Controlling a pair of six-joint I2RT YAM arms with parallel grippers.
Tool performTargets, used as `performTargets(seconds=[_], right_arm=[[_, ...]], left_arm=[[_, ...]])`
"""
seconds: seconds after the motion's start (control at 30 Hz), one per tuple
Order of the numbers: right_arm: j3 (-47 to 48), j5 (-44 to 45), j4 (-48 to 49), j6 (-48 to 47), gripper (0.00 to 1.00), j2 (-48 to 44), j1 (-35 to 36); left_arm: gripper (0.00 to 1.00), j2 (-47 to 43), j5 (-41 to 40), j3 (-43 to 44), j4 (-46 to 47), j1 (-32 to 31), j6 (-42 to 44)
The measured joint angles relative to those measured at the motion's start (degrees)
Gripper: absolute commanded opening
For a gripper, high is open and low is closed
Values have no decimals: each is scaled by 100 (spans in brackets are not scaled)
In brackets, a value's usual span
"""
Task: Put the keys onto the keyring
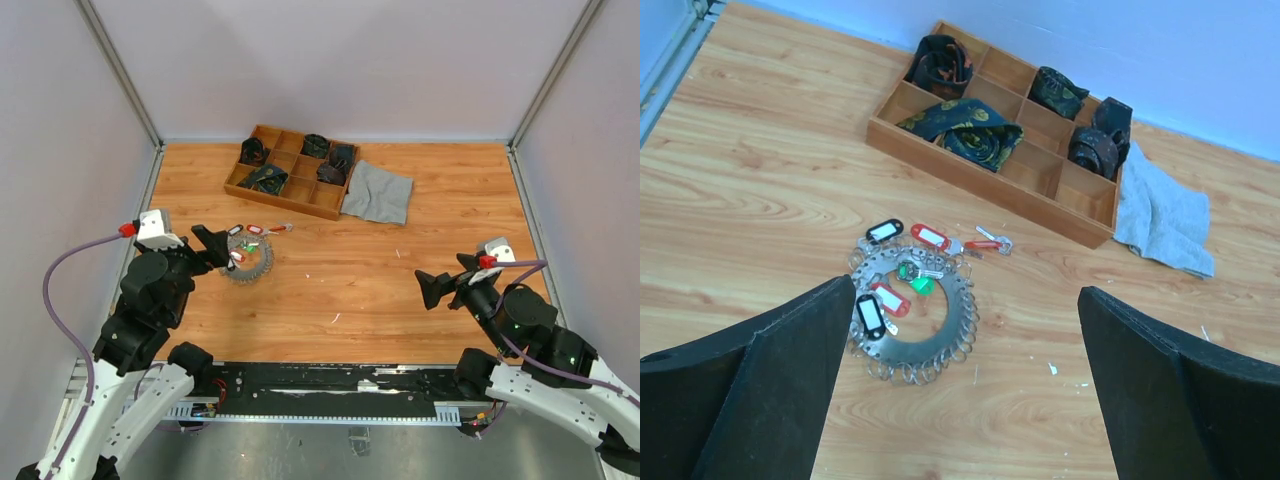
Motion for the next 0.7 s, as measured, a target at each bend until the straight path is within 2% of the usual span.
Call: performTargets(seconds=[0.5,0.6,0.7], right_arm=[[0,94,-136,9,98,614,0],[15,177,-184,31,98,844,0],[114,175,-328,59,98,1185,0]], left_arm=[[100,-22,4,-52,11,0,-2],[100,238,57,-50,33,0,-37],[98,942,341,-33,52,0,-76]])
